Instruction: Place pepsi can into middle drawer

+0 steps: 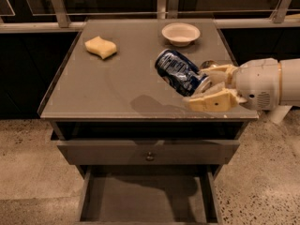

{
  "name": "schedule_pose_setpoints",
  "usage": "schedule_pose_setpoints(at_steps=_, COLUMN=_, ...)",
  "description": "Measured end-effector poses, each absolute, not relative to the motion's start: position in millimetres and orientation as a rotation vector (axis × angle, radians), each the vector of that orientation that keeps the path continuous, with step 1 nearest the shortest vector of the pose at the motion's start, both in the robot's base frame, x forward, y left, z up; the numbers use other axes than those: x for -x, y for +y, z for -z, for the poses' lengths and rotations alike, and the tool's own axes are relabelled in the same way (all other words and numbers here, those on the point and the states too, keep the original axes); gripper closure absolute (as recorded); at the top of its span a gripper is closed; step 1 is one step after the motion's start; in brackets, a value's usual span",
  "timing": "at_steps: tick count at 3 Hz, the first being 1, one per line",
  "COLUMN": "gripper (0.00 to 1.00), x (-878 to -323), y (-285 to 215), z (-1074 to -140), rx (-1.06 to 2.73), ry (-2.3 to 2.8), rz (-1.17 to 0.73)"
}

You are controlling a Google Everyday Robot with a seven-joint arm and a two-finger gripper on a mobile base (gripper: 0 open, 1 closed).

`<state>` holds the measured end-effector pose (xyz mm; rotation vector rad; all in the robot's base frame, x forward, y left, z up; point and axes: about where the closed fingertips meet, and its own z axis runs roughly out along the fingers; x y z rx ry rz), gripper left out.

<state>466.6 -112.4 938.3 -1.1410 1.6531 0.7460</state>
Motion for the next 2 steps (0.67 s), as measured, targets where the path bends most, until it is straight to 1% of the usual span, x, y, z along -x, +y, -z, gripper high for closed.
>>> schedule_pose_setpoints(at_steps=2, gripper=1.00, x=-463.1, y=-108.1, z=-937.2, rx=1.148, ry=1.638, rz=-0.738)
